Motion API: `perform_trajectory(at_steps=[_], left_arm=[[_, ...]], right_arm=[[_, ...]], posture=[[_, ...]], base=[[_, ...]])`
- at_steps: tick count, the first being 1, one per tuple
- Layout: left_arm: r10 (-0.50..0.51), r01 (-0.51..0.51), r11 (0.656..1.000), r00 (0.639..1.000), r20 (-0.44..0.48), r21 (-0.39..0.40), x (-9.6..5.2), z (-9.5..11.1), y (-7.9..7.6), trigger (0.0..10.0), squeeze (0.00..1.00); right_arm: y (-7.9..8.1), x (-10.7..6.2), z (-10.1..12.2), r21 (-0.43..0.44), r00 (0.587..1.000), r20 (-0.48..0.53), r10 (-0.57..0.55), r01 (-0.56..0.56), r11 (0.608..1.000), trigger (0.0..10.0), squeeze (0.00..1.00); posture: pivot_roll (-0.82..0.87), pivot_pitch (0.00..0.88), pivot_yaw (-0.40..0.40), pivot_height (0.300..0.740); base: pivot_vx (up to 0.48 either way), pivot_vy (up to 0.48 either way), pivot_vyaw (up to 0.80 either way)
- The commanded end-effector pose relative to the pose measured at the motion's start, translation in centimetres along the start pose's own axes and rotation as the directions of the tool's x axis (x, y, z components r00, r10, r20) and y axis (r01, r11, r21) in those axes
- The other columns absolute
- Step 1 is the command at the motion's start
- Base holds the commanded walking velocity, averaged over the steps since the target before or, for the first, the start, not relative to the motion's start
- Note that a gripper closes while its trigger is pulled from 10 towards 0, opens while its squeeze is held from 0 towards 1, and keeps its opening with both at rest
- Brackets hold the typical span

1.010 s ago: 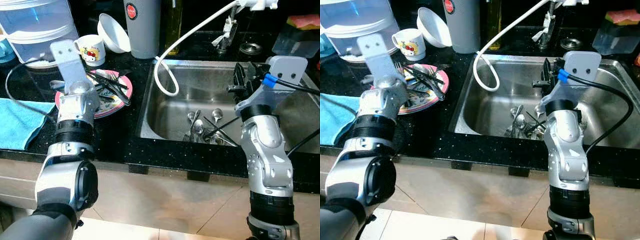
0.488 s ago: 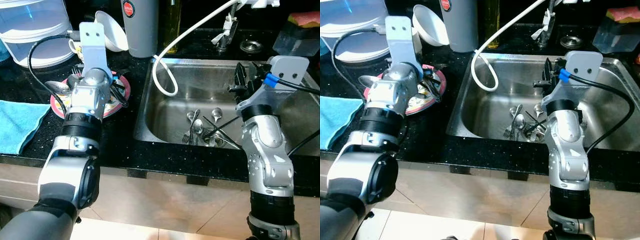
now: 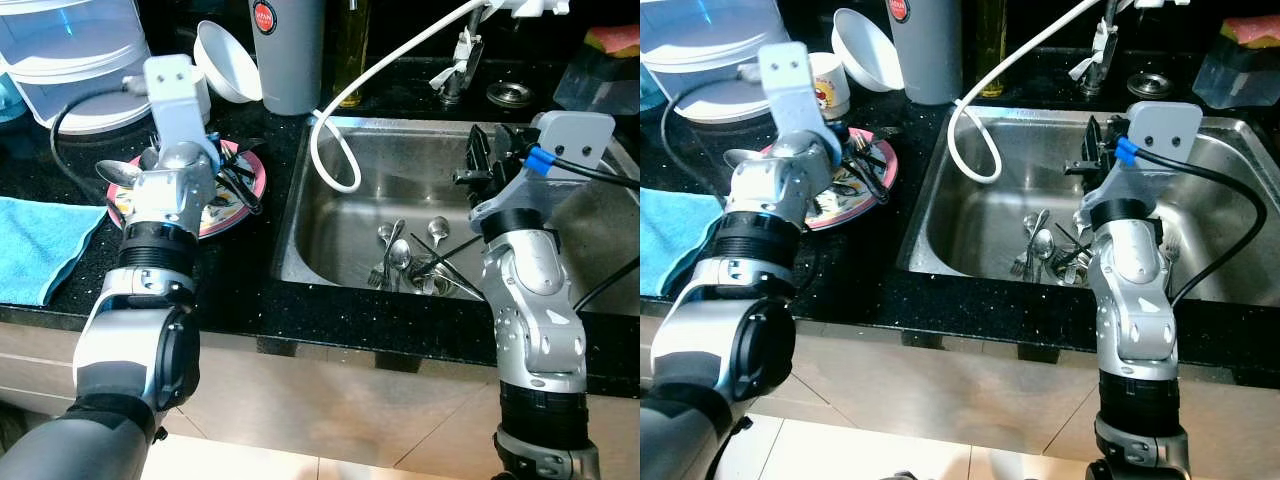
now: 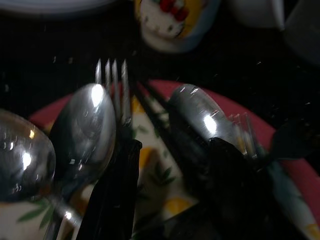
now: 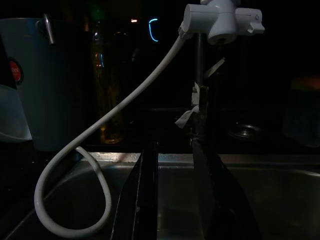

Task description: Kitchen organization

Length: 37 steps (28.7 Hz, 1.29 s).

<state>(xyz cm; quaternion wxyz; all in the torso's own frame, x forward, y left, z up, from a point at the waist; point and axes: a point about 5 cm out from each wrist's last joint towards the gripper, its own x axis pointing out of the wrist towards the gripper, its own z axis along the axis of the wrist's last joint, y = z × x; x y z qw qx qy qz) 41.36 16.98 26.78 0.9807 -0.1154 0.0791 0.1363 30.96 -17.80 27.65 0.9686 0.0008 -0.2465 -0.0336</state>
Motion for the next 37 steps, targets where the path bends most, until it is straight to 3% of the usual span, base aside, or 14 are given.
perform_trajectory(at_steps=[1, 3, 8, 11, 18, 19, 21, 22, 24, 25, 34, 37], left_arm=[[0.000, -0.001, 0.999, 1.000, -0.019, -0.041, 0.1, -0.1, -0.1, 10.0, 0.00], [0.005, -0.013, 0.989, 0.999, -0.053, -0.147, 0.2, -0.3, 0.0, 10.0, 0.00], [0.006, -0.024, 0.977, 0.996, -0.086, -0.214, 0.3, -0.5, 0.1, 10.0, 0.00], [-0.062, 0.010, 0.933, 0.989, -0.134, -0.360, 0.6, -0.9, -0.2, 10.0, 0.00], [-0.093, 0.025, 0.904, 0.986, -0.140, -0.427, 1.0, -1.1, 0.2, 10.0, 0.00], [-0.096, 0.022, 0.896, 0.985, -0.146, -0.444, 1.0, -1.1, 0.3, 7.8, 0.00], [-0.098, 0.019, 0.891, 0.984, -0.150, -0.454, 1.1, -1.2, 0.3, 7.8, 0.00], [-0.098, 0.018, 0.887, 0.984, -0.151, -0.461, 1.1, -1.2, 0.3, 1.0, 0.00], [-0.098, 0.018, 0.887, 0.984, -0.151, -0.461, 1.1, -1.2, 0.3, 1.0, 0.00], [-0.098, 0.017, 0.884, 0.984, -0.149, -0.468, 1.2, -1.2, 0.4, 0.0, 0.00], [-0.090, 0.009, 0.877, 0.985, -0.145, -0.481, 1.3, -1.3, 0.8, 0.0, 0.00], [-0.094, 0.060, 0.892, 0.994, -0.054, -0.448, 1.3, 0.1, 0.6, 0.0, 0.00]], right_arm=[[0.1, 0.1, 0.1, 0.008, 1.000, 0.009, 0.005, -0.005, 1.000, 10.0, 0.00], [0.1, 0.1, 0.1, 0.006, 1.000, 0.010, 0.003, -0.003, 1.000, 10.0, 0.00], [0.0, 0.1, 0.1, 0.006, 1.000, 0.008, 0.002, -0.002, 1.000, 10.0, 0.00], [0.1, 0.1, 0.1, 0.007, 1.000, 0.008, 0.003, -0.003, 1.000, 10.0, 0.00], [0.0, 0.1, 0.2, 0.006, 1.000, 0.006, 0.001, -0.001, 1.000, 10.0, 0.00], [0.0, 0.0, 0.1, 0.006, 1.000, 0.005, 0.001, -0.001, 1.000, 10.0, 0.00], [0.0, 0.0, 0.1, 0.005, 1.000, 0.004, 0.001, -0.001, 1.000, 10.0, 0.00], [0.0, 0.0, 0.2, 0.005, 1.000, 0.004, 0.000, -0.001, 1.000, 10.0, 0.00], [0.0, 0.0, 0.2, 0.005, 1.000, 0.004, 0.000, -0.001, 1.000, 10.0, 0.00], [0.0, 0.0, 0.2, 0.005, 1.000, 0.004, 0.000, 0.000, 1.000, 10.0, 0.00], [0.0, 0.1, 0.1, 0.005, 1.000, 0.000, 0.003, -0.003, 1.000, 10.0, 0.00], [0.0, 0.1, 0.1, 0.006, 1.000, 0.000, 0.003, -0.003, 1.000, 10.0, 0.00]], posture=[[0.03, 0.083, 0.077, 0.740], [0.03, 0.083, 0.077, 0.740], [0.02, 0.089, 0.075, 0.740], [0.02, 0.091, 0.076, 0.740], [0.02, 0.100, 0.073, 0.740], [0.02, 0.100, 0.073, 0.740], [0.02, 0.104, 0.072, 0.740], [0.01, 0.108, 0.071, 0.740], [0.01, 0.108, 0.071, 0.740], [0.01, 0.113, 0.069, 0.740], [0.01, 0.117, 0.064, 0.740], [0.02, 0.117, 0.064, 0.740]], base=[[0.000, 0.000, 0.00], [0.000, 0.000, 0.00], [0.000, 0.000, 0.00], [0.000, 0.000, 0.00], [0.000, 0.000, 0.00], [0.000, 0.000, 0.00], [0.000, 0.000, 0.00], [0.000, 0.000, 0.00], [0.000, 0.000, 0.00], [0.000, 0.000, 0.00], [0.000, 0.000, 0.00], [0.000, 0.000, 0.00]])
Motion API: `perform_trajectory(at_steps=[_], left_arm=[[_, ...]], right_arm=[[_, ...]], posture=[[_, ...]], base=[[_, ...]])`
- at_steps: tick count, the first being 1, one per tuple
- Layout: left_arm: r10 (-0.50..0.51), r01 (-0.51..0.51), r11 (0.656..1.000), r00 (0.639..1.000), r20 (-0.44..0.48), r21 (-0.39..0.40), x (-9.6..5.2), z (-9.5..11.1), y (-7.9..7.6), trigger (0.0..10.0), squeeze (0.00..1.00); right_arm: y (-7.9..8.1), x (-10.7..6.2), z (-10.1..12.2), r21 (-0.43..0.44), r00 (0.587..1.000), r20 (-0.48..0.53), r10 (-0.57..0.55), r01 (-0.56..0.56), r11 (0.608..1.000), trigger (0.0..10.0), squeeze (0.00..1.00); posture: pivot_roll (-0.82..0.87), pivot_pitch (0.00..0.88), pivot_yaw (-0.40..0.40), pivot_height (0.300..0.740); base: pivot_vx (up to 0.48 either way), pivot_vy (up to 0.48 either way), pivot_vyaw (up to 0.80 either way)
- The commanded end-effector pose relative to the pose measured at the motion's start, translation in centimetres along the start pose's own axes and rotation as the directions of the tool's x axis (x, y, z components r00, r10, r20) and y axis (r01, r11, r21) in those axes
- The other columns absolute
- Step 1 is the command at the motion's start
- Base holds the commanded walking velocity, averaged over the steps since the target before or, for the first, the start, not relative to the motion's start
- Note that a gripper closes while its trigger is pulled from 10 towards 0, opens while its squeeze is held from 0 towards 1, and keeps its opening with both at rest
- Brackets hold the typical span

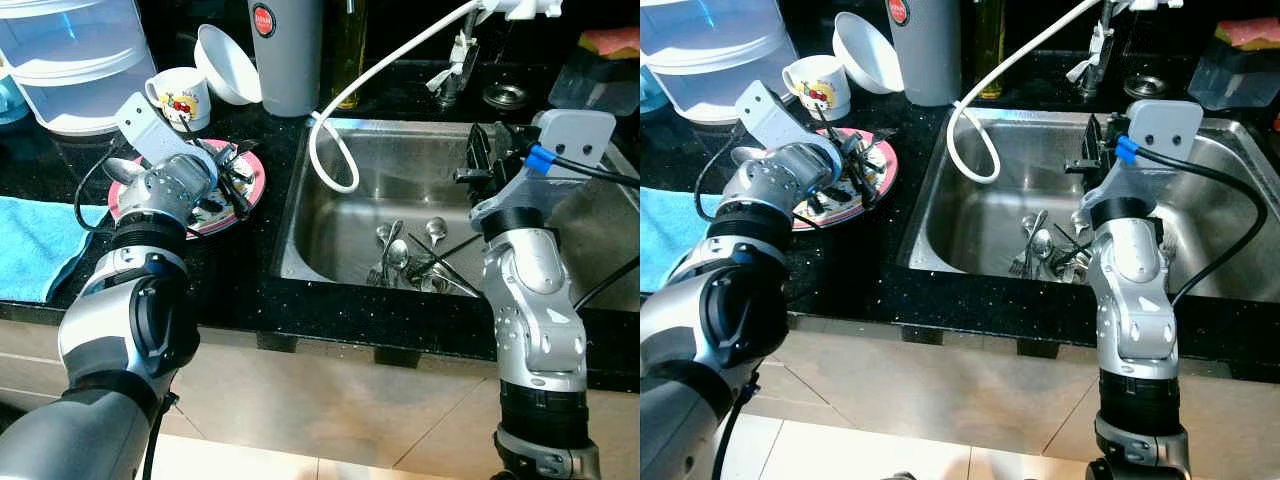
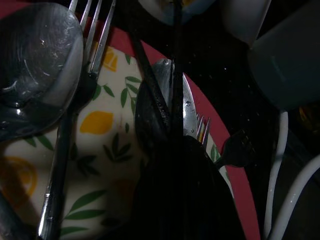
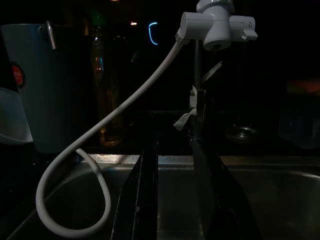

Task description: Kitchen organization

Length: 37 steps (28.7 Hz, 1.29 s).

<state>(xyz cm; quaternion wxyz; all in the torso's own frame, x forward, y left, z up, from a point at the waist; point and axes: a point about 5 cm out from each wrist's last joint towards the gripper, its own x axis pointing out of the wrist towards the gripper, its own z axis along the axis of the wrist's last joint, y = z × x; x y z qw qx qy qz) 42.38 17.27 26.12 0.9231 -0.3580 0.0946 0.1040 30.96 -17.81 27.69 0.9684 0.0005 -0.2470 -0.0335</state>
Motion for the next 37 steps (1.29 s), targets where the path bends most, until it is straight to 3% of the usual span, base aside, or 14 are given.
perform_trajectory(at_steps=[1, 2, 3, 4, 9, 22, 23, 24, 26, 28, 29, 30, 33, 37], left_arm=[[-0.035, 0.032, 0.999, 0.997, 0.075, 0.044, -0.2, 1.1, -0.4, 1.3, 0.00], [-0.058, 0.052, 0.997, 0.993, 0.102, 0.061, -0.3, 1.5, -0.9, 4.8, 0.00], [-0.058, 0.052, 0.997, 0.993, 0.102, 0.061, -0.3, 1.5, -0.9, 4.8, 0.00], [-0.084, 0.075, 0.994, 0.989, 0.125, 0.078, -0.5, 1.9, -1.4, 10.0, 0.00], [-0.225, 0.179, 0.960, 0.950, 0.215, 0.213, -1.5, 3.3, -3.9, 10.0, 0.00], [-0.442, 0.360, 0.829, 0.891, 0.105, 0.429, -2.6, 1.3, -6.9, 10.0, 0.00], [-0.604, 0.528, 0.677, 0.797, -0.024, 0.512, -3.9, -0.9, -8.8, 10.0, 0.00], [-0.604, 0.528, 0.677, 0.797, -0.024, 0.512, -3.9, -0.9, -8.8, 10.0, 0.00], [-0.713, 0.657, 0.511, 0.684, -0.153, 0.554, -5.3, -2.9, -10.1, 10.0, 0.00], [-0.713, 0.657, 0.511, 0.684, -0.153, 0.554, -5.3, -2.9, -10.1, 10.0, 0.00], [-0.748, 0.697, 0.433, 0.632, -0.204, 0.571, -6.1, -3.8, -10.5, 10.0, 0.00], [-0.748, 0.697, 0.433, 0.632, -0.204, 0.571, -6.1, -3.8, -10.5, 10.0, 0.00], [-0.773, 0.769, 0.315, 0.548, -0.320, 0.556, -7.3, -6.3, -10.8, 10.0, 0.00], [-0.770, 0.780, 0.265, 0.525, -0.363, 0.567, -7.7, -7.2, -10.7, 10.0, 0.00]], right_arm=[[0.0, 0.1, 0.1, 0.007, 1.000, -0.001, 0.003, -0.002, 1.000, 10.0, 0.00], [0.0, 0.1, 0.1, 0.007, 1.000, -0.002, 0.002, -0.002, 1.000, 10.0, 0.00], [0.0, 0.1, 0.1, 0.007, 1.000, -0.002, 0.002, -0.002, 1.000, 10.0, 0.00], [0.0, 0.1, 0.1, 0.006, 1.000, -0.002, 0.002, -0.002, 1.000, 10.0, 0.00], [0.0, 0.1, 0.2, 0.005, 1.000, 0.001, 0.004, -0.004, 1.000, 10.0, 0.00], [2.4, -0.4, 1.1, 0.070, 0.958, 0.005, 0.286, -0.286, 0.956, 10.0, 0.00], [2.7, -0.6, 1.1, 0.086, 0.949, 0.005, 0.315, -0.314, 0.945, 10.0, 0.00], [2.7, -0.6, 1.1, 0.086, 0.949, 0.005, 0.315, -0.314, 0.945, 10.0, 0.00], [2.9, -0.8, 1.2, 0.086, 0.937, 0.005, 0.350, -0.349, 0.933, 10.0, 0.00], [2.9, -0.8, 1.2, 0.086, 0.937, 0.005, 0.350, -0.349, 0.933, 10.0, 0.00], [2.8, -0.9, 1.2, 0.079, 0.933, -0.001, 0.360, -0.359, 0.930, 10.0, 0.00], [2.8, -0.9, 1.2, 0.079, 0.933, -0.001, 0.360, -0.359, 0.930, 10.0, 0.00], [1.3, -0.6, 0.8, 0.036, 0.959, -0.033, 0.280, -0.279, 0.960, 10.0, 0.00], [0.5, -0.3, 0.7, 0.014, 0.972, -0.043, 0.229, -0.229, 0.973, 10.0, 0.00]], posture=[[0.01, 0.118, 0.064, 0.740], [0.01, 0.119, 0.064, 0.740], [0.01, 0.119, 0.064, 0.740], [0.01, 0.119, 0.064, 0.740], [0.02, 0.119, 0.064, 0.740], [0.02, 0.115, 0.063, 0.740], [0.02, 0.113, 0.066, 0.740], [0.02, 0.113, 0.066, 0.740], [0.02, 0.113, 0.066, 0.740], [0.02, 0.113, 0.066, 0.740], [0.01, 0.107, 0.070, 0.740], [0.01, 0.107, 0.070, 0.740], [0.01, 0.098, 0.071, 0.740], [0.01, 0.093, 0.073, 0.740]], base=[[0.000, 0.000, 0.00], [0.000, 0.000, 0.00], [0.000, 0.000, 0.00], [0.000, 0.000, 0.00], [0.000, 0.000, 0.00], [0.000, 0.000, 0.00], [0.000, 0.000, 0.00], [0.000, 0.000, 0.00], [0.000, 0.000, 0.00], [0.000, 0.000, 0.00], [0.000, 0.000, 0.00], [0.000, 0.000, 0.00], [0.000, 0.000, 0.00], [0.000, 0.000, 0.00]])
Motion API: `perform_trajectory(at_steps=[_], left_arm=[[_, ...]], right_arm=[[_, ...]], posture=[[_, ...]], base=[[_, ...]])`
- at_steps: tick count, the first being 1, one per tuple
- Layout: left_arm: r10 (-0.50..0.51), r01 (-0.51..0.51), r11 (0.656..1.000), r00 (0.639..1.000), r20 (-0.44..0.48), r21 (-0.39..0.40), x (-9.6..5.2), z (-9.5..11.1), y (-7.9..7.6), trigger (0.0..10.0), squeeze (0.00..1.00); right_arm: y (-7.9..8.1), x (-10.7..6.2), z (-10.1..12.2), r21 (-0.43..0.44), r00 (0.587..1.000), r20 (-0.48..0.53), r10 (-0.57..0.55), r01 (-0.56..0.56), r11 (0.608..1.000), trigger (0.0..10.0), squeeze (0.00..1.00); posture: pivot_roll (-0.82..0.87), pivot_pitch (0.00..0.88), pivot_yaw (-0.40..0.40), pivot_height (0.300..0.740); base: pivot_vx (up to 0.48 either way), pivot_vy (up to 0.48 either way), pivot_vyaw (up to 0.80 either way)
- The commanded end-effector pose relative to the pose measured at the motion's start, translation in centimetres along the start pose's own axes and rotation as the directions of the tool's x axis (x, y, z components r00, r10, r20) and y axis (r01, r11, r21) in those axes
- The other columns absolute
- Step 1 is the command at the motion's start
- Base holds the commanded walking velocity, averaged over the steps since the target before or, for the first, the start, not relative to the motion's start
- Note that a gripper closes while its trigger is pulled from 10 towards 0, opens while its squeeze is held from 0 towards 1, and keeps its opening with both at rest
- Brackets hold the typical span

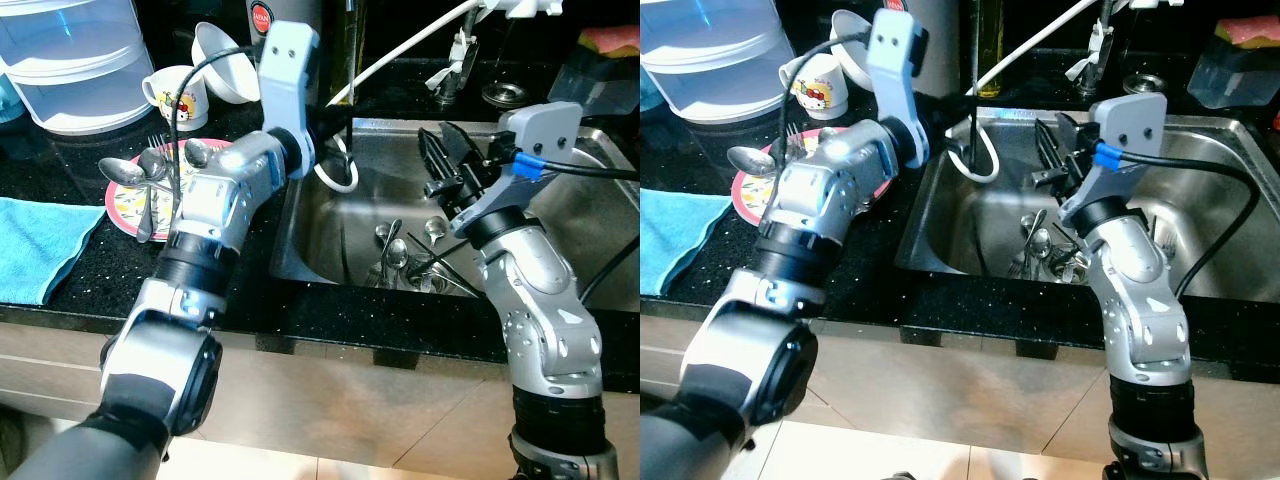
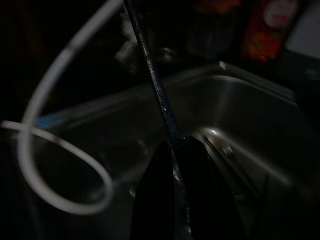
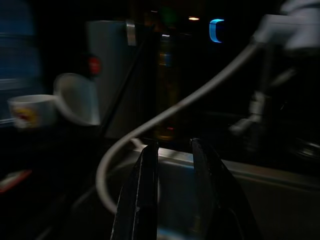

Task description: Kitchen organization

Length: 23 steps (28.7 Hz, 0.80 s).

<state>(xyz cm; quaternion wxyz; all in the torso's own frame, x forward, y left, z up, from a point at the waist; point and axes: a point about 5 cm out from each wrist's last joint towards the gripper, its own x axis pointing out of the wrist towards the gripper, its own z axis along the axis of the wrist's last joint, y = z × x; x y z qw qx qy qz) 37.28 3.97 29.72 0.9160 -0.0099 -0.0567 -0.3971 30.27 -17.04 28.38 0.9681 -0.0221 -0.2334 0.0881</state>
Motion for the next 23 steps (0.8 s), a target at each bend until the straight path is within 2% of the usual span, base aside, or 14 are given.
perform_trajectory(at_steps=[1, 5, 9, 12, 18, 19, 20, 21, 23], left_arm=[[-0.019, 0.020, 1.000, 1.000, -0.020, 0.015, 0.0, -0.2, -0.4, 10.0, 0.00], [-0.024, 0.024, 1.000, 0.999, -0.044, -0.006, 0.3, -0.6, -0.4, 10.0, 0.00], [-0.030, 0.027, 0.999, 0.988, -0.154, -0.026, 1.3, -2.8, -0.5, 10.0, 0.00], [-0.072, 0.079, 0.997, 0.969, -0.235, 0.022, 1.5, -4.4, -0.8, 10.0, 0.00], [-0.065, 0.069, 0.998, 0.968, -0.242, 0.009, 2.2, -4.7, -0.5, 10.0, 0.00], [-0.045, 0.031, 0.998, 0.968, -0.246, -0.060, 2.7, -5.1, -0.6, 10.0, 0.11], [-0.042, 0.021, 0.996, 0.968, -0.247, -0.087, 2.8, -5.2, -0.7, 10.0, 0.11], [-0.029, 0.000, 0.994, 0.969, -0.246, -0.114, 2.9, -5.3, -0.6, 10.0, 1.00], [-0.020, -0.012, 0.992, 0.969, -0.245, -0.126, 3.0, -5.3, -0.6, 10.0, 1.00]], right_arm=[[-0.5, 0.0, -0.2, -0.007, 0.999, -0.020, -0.028, 0.027, 1.000, 10.0, 0.00], [-1.2, -0.1, -0.1, -0.027, 0.998, -0.022, -0.065, 0.064, 0.998, 10.0, 0.00], [-2.9, -0.1, -0.3, -0.067, 0.985, -0.036, -0.169, 0.167, 0.984, 10.0, 0.00], [-2.7, 0.0, -0.2, -0.065, 0.987, -0.032, -0.156, 0.154, 0.986, 10.0, 0.00], [-1.8, 0.0, -0.3, -0.060, 0.993, -0.037, -0.109, 0.106, 0.992, 10.0, 0.00], [-0.4, 0.1, -0.4, -0.042, 0.998, -0.036, -0.048, 0.047, 0.998, 10.0, 0.00], [0.1, 0.1, -0.4, -0.036, 0.999, -0.035, -0.028, 0.027, 0.999, 10.0, 0.00], [0.7, 0.2, -0.4, -0.027, 1.000, -0.031, 0.000, 0.000, 1.000, 10.0, 0.00], [1.1, 0.2, -0.3, -0.022, 0.999, -0.029, 0.015, -0.016, 1.000, 10.0, 0.00]], posture=[[0.01, 0.093, 0.073, 0.740], [0.00, 0.085, 0.073, 0.740], [0.00, 0.080, 0.071, 0.740], [-0.01, 0.090, 0.071, 0.740], [-0.01, 0.098, 0.067, 0.740], [-0.01, 0.112, 0.067, 0.740], [-0.01, 0.112, 0.067, 0.740], [-0.02, 0.116, 0.067, 0.740], [-0.02, 0.120, 0.066, 0.740]], base=[[0.000, 0.000, 0.00], [0.000, 0.000, 0.00], [0.000, 0.000, 0.00], [0.000, 0.000, 0.00], [0.000, 0.000, 0.00], [0.000, 0.000, 0.00], [0.000, 0.000, 0.00], [0.000, 0.000, 0.00], [0.000, 0.000, 0.00]])
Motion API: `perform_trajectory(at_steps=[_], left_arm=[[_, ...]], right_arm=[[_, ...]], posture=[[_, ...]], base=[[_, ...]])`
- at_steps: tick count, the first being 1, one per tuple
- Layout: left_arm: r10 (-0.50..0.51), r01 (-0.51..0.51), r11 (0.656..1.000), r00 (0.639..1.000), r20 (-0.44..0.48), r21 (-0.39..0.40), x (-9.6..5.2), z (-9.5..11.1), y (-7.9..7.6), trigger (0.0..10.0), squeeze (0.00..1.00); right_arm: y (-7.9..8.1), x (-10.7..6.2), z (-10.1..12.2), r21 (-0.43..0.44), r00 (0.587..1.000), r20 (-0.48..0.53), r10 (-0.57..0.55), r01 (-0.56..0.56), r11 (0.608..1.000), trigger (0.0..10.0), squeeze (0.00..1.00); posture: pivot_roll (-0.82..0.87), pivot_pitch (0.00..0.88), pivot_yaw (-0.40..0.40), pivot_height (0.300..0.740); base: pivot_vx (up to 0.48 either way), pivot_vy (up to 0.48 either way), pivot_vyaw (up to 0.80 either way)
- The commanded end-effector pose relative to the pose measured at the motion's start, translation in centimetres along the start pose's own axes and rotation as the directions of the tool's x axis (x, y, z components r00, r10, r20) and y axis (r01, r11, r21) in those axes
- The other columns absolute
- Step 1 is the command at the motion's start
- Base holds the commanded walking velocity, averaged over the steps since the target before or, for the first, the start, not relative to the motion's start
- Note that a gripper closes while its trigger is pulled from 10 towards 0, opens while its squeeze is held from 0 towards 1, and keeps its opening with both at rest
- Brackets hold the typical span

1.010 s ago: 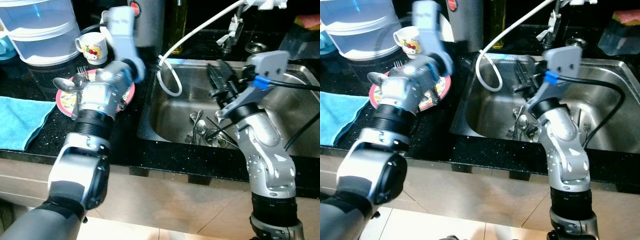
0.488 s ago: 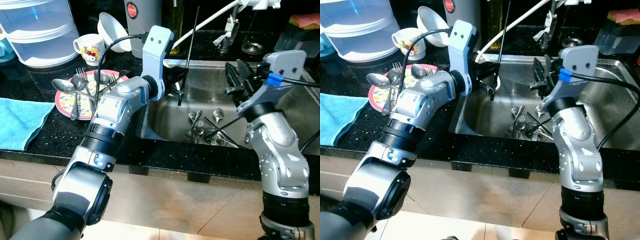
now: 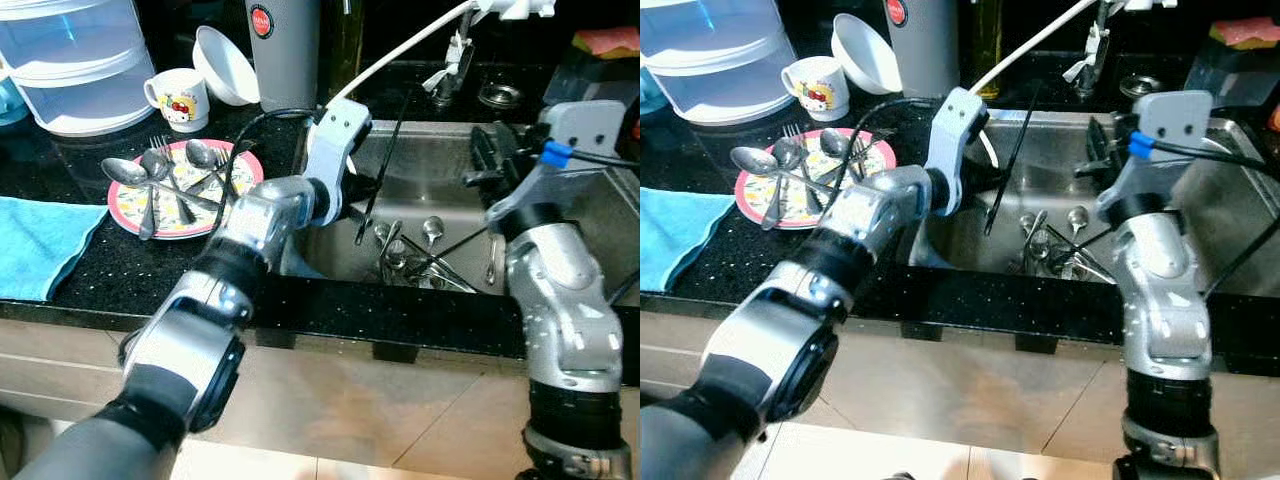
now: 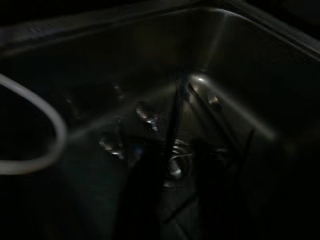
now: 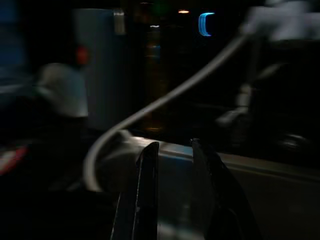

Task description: Kitchen organization

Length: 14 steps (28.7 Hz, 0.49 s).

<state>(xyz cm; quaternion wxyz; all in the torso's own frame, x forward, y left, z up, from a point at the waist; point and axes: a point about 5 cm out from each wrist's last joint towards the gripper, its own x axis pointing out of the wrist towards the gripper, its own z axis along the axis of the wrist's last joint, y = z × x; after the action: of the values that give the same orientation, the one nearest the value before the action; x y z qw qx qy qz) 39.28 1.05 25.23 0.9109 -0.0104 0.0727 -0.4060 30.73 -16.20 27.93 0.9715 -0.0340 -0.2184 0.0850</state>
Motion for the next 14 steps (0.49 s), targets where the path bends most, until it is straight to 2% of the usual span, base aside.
perform_trajectory(at_steps=[1, 4, 6, 7, 8, 13, 14], left_arm=[[0.013, -0.012, 0.999, 1.000, 0.012, -0.045, 0.2, -0.2, 0.1, 10.0, 1.00], [-0.013, 0.015, 0.998, 0.999, 0.046, -0.058, 0.2, 0.1, -0.1, 10.0, 1.00], [-0.028, 0.032, 0.999, 0.991, 0.129, -0.029, 0.0, 1.0, -0.2, 10.0, 1.00], [-0.028, 0.032, 0.999, 0.991, 0.129, -0.029, 0.0, 1.0, -0.2, 10.0, 1.00], [-0.017, 0.014, 1.000, 0.977, 0.211, 0.014, -0.4, 1.9, 0.0, 10.0, 0.00], [0.040, -0.063, 0.995, 0.964, 0.261, 0.081, -0.8, 2.7, 0.2, 10.0, 0.00], [0.091, -0.127, 0.985, 0.957, 0.275, 0.118, -1.1, 3.0, 0.4, 10.0, 0.00]], right_arm=[[1.1, -0.1, 0.3, 0.018, 0.999, 0.006, 0.046, -0.046, 0.999, 10.0, 0.00], [1.5, -0.2, 0.2, 0.030, 0.998, 0.003, 0.059, -0.059, 0.998, 10.0, 0.00], [1.7, -0.2, 0.1, 0.040, 0.998, 0.000, 0.061, -0.061, 0.997, 10.0, 0.00], [1.7, -0.2, 0.1, 0.040, 0.998, 0.000, 0.061, -0.061, 0.997, 10.0, 0.00], [1.8, -0.2, 0.0, 0.048, 0.998, 0.000, 0.058, -0.058, 0.997, 10.0, 0.00], [1.9, -0.1, 0.1, 0.056, 0.999, 0.006, 0.051, -0.051, 0.997, 10.0, 0.00], [1.9, -0.1, 0.1, 0.061, 0.999, 0.011, 0.046, -0.047, 0.997, 10.0, 0.00]], posture=[[-0.02, 0.123, 0.064, 0.740], [-0.02, 0.130, 0.058, 0.740], [-0.01, 0.133, 0.058, 0.740], [-0.01, 0.133, 0.058, 0.740], [-0.01, 0.135, 0.059, 0.740], [-0.01, 0.137, 0.063, 0.740], [-0.01, 0.137, 0.063, 0.740]], base=[[0.000, 0.000, 0.00], [0.000, 0.000, 0.00], [0.000, 0.000, 0.00], [0.000, 0.000, 0.00], [0.000, 0.000, 0.00], [0.000, 0.000, 0.00], [0.000, 0.000, 0.00]])
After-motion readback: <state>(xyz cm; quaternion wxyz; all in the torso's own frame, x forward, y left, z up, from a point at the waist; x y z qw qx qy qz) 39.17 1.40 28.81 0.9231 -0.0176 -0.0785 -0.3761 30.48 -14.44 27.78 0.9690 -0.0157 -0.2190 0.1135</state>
